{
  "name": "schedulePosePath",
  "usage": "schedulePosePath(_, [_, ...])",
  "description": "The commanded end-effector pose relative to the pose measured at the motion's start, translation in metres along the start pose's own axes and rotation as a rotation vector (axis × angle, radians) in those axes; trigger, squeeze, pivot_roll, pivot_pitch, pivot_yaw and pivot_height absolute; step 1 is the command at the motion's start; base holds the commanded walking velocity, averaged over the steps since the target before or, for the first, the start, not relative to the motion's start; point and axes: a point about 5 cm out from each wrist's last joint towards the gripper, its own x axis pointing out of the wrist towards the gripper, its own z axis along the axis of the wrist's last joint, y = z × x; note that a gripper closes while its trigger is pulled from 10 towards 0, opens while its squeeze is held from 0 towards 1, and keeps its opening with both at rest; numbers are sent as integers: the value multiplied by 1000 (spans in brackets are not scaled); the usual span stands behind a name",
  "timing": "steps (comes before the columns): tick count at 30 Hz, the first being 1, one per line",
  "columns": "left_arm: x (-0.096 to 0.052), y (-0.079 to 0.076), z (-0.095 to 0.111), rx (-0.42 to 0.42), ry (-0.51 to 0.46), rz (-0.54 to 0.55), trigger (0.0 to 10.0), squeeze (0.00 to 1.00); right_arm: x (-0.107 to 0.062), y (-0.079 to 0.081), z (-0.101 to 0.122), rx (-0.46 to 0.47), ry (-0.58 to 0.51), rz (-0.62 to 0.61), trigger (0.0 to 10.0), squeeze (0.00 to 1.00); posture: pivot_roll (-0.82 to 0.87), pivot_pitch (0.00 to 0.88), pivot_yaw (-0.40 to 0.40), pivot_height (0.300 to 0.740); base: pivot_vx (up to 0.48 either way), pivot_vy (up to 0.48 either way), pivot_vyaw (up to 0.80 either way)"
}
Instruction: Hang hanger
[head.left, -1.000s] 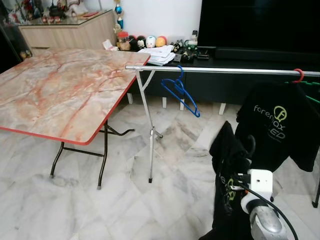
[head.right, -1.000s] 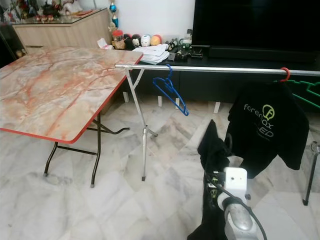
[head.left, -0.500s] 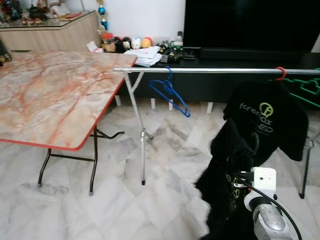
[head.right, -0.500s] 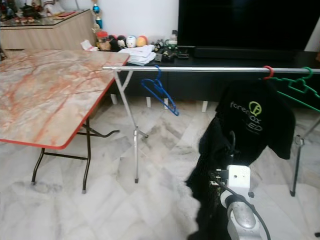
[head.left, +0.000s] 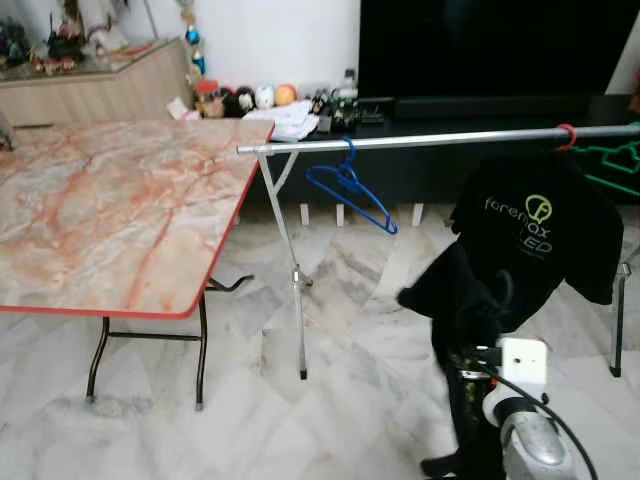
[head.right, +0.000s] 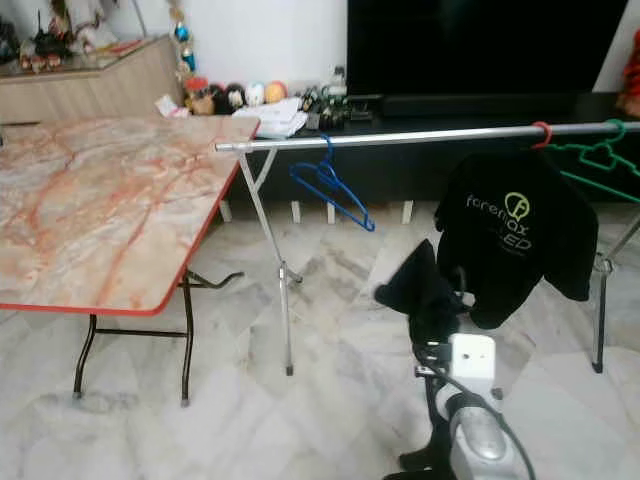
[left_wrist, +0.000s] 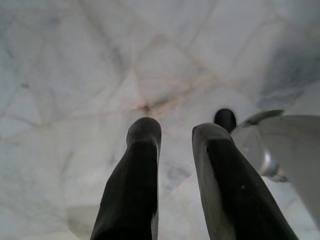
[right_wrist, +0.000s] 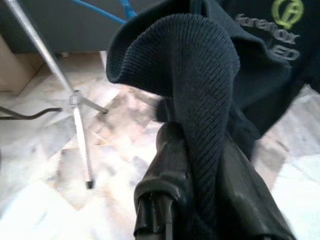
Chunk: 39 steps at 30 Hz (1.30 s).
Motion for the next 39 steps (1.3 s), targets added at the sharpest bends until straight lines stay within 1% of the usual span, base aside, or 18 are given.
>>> schedulePosePath(1, [-4,3,-11,0,36,7,10000,0,3,7,12,-6,-50,27,10000,0,49,39,66,740,0,0,0])
schedulePosePath(13, [-4,3,-10,-7,27,0,10000,0,4,9,12,0,-52,29,10000,0,55,39,68,740,0,0,0])
schedulePosePath(39, [-4,4,-9,-8,26,3,10000,0,4,9,13,6,-56,21,10000,0,56,37,74,740,0,0,0])
